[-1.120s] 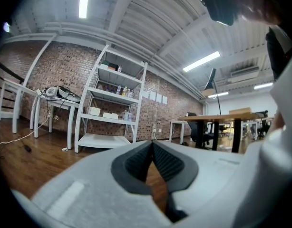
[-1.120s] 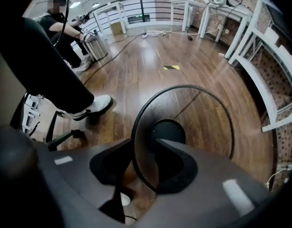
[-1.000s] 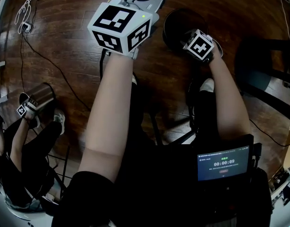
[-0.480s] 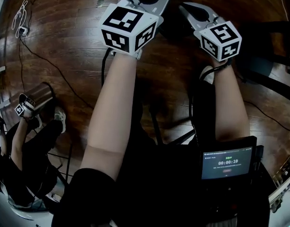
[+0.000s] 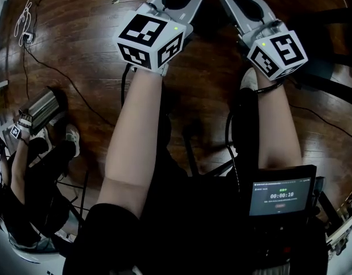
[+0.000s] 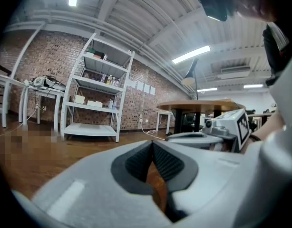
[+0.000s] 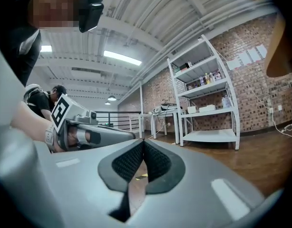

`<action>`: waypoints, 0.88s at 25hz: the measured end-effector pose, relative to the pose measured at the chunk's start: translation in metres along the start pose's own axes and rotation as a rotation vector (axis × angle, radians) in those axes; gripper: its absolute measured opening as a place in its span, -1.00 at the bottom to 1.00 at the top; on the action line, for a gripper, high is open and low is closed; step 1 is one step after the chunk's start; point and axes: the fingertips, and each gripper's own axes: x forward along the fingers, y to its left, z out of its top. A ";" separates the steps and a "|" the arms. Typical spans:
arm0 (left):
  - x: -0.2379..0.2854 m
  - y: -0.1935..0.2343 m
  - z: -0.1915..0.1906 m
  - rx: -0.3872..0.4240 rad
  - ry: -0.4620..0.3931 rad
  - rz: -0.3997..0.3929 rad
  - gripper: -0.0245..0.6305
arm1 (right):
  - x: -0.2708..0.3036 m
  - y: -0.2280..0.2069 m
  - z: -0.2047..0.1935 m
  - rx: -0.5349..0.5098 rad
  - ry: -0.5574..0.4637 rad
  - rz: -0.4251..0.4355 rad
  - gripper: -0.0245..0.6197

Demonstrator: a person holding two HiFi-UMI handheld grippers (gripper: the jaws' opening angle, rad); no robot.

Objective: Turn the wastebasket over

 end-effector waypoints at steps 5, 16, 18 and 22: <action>-0.008 -0.018 -0.014 -0.035 -0.014 -0.008 -0.92 | -0.014 0.013 -0.010 0.013 0.004 0.026 -0.90; -0.022 -0.033 -0.036 -0.037 0.012 -0.001 -0.92 | -0.023 0.036 -0.030 -0.015 0.047 0.085 -0.90; -0.022 -0.037 -0.039 -0.037 0.015 -0.002 -0.92 | -0.025 0.036 -0.031 -0.013 0.045 0.084 -0.90; -0.022 -0.043 -0.042 -0.035 0.019 -0.004 -0.92 | -0.029 0.037 -0.030 -0.007 0.034 0.086 -0.90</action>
